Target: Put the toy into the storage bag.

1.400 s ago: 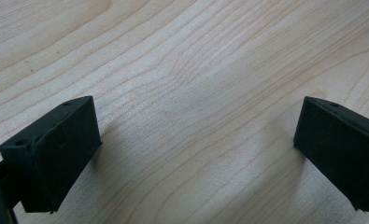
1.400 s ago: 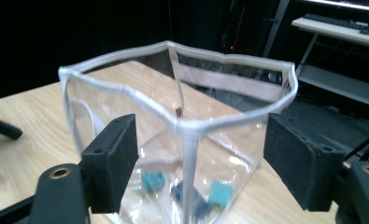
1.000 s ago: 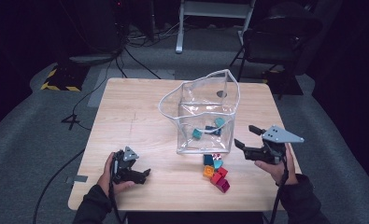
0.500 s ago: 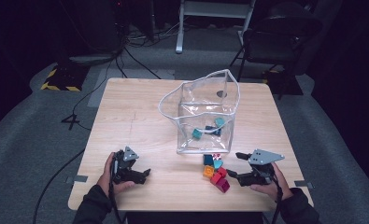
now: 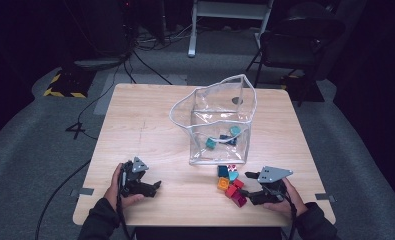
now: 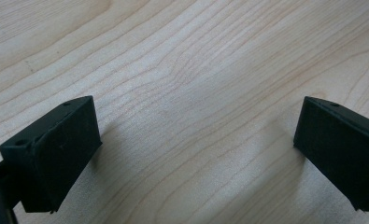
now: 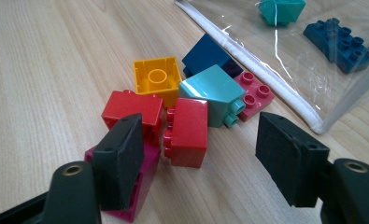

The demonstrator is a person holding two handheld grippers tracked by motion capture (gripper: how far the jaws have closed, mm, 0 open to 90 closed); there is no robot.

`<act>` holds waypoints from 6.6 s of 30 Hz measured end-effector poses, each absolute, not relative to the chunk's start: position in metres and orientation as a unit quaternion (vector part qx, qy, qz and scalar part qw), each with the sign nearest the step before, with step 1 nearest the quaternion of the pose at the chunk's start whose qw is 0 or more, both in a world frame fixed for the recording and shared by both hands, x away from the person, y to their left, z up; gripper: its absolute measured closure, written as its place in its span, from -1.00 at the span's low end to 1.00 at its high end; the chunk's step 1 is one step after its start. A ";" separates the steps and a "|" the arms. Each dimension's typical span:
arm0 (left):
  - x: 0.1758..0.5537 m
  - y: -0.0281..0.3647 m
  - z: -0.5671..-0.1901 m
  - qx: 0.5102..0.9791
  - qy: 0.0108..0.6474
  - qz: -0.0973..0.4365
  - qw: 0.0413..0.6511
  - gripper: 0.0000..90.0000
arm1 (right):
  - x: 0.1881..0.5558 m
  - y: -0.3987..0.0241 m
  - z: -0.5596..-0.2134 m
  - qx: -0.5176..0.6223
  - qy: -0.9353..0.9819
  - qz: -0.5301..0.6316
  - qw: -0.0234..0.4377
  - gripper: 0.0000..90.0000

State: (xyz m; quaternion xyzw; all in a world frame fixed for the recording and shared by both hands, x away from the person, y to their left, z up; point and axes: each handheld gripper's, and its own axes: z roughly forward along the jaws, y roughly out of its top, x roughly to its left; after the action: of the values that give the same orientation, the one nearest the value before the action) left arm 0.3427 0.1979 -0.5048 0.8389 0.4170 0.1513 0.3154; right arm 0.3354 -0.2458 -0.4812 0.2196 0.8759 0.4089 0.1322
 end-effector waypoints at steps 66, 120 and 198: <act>0.343 0.198 -0.505 0.839 0.417 0.151 0.316 -0.99 | 0.363 -0.306 -0.364 0.285 0.770 0.498 0.279 0.52; 0.343 0.198 -0.505 0.839 0.417 0.151 0.316 -0.99 | 0.413 -0.212 -0.300 0.255 0.760 0.510 0.312 0.52; 0.342 0.198 -0.505 0.837 0.420 0.152 0.316 -0.99 | 0.294 -0.244 -0.495 0.207 0.879 0.413 0.122 -0.35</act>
State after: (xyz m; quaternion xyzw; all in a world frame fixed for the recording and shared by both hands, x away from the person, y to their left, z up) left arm 0.3422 0.1976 -0.5049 0.8370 0.4203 0.1515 0.3159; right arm 0.2936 -0.2441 -0.4953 0.2070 0.8786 0.4126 0.1223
